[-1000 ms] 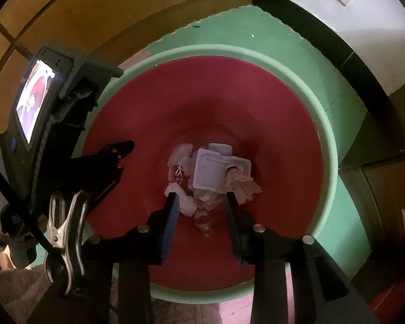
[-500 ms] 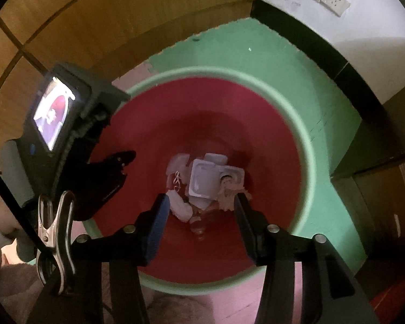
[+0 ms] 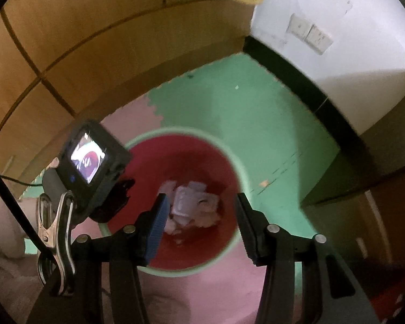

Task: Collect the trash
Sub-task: 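Move the right gripper back toward the nightstand, then close the right gripper on the white selfie-stick box on the nightstand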

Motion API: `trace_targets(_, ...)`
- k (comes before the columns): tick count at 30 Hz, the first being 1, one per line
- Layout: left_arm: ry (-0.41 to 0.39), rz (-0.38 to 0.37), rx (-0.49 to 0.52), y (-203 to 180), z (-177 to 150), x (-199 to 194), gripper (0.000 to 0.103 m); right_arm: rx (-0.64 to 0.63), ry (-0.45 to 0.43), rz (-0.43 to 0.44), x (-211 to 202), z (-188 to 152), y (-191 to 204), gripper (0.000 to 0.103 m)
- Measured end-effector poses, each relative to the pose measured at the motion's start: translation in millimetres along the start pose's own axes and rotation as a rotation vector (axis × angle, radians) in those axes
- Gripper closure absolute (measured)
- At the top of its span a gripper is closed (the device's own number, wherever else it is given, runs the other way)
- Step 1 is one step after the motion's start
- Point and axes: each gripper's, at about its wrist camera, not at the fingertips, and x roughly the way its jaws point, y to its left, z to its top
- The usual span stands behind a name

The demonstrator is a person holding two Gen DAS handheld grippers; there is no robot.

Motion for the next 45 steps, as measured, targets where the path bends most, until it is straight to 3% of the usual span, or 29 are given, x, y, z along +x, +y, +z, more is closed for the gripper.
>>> trace_targets(14,0.001,0.002,0.003,-0.3,-0.2,0.1,0.093,0.061,-0.121,-0.151,-91.5,60.8,-94.5,0.052)
trace_targets(29,0.001,0.006,0.002,-2.0,-0.5,0.0,0.093,0.289,-0.198,-0.376,-158.4,93.5,-250.6,0.052)
trace_targets(38,-0.004,0.011,0.0,-1.8,-1.3,-0.3,0.093,0.56,-0.2,-0.479,-166.9,96.4,-354.0,0.052)
trace_targets(40,-0.003,0.013,0.0,-1.5,-1.4,-0.5,0.093,0.599,-0.193,-0.525,-167.2,94.8,-370.1,0.043)
trace_targets(45,-0.004,0.013,0.001,-2.3,-1.3,-0.4,0.093,0.681,-0.17,-0.558,-160.0,94.0,-401.5,0.041)
